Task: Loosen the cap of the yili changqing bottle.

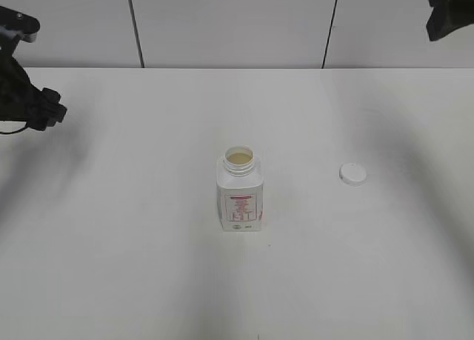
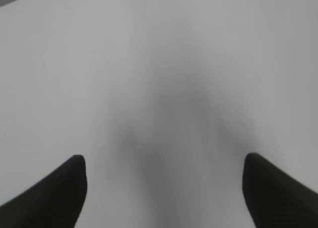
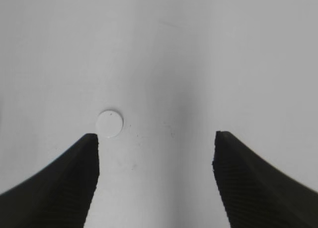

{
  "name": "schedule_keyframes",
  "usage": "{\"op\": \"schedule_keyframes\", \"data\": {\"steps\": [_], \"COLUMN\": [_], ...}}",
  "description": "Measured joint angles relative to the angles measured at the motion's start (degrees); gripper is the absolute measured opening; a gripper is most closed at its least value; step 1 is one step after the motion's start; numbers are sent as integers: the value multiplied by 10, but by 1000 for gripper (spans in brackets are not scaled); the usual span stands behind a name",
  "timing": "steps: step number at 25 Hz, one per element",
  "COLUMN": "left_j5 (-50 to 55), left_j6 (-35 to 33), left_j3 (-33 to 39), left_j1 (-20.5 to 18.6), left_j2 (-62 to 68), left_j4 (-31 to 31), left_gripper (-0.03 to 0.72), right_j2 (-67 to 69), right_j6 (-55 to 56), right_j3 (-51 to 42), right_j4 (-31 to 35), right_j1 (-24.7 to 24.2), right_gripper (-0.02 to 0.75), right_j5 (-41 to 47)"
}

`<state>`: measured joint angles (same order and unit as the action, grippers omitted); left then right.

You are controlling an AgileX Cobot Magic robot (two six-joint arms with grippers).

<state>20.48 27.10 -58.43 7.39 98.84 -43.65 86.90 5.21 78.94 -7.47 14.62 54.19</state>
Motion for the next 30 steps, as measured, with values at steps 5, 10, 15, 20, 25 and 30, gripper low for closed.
{"op": "schedule_keyframes", "data": {"steps": [5,10,15,20,25,30], "left_j5": [143,273,382,440,470,467], "left_j6": [-276,-347,-389,-398,-398,-398], "left_j3": [-71,-151,-215,-220,-219,-155], "left_j1": [1,1,-10,-25,-28,-28], "left_j2": [-3,-4,-4,-9,-43,-117], "left_j4": [272,359,441,466,476,514], "left_gripper": [583,583,583,583,583,583], "right_j2": [0,0,0,-5,-65,-167], "right_j6": [-15,-62,-107,-143,-148,-159], "right_j3": [34,39,39,39,2,-103], "right_j4": [-3,25,75,135,148,148], "right_j1": [-6,-62,-140,-184,-187,-187], "right_gripper": [563,563,563,563,563,563], "right_j5": [20,73,109,147,150,134]}}
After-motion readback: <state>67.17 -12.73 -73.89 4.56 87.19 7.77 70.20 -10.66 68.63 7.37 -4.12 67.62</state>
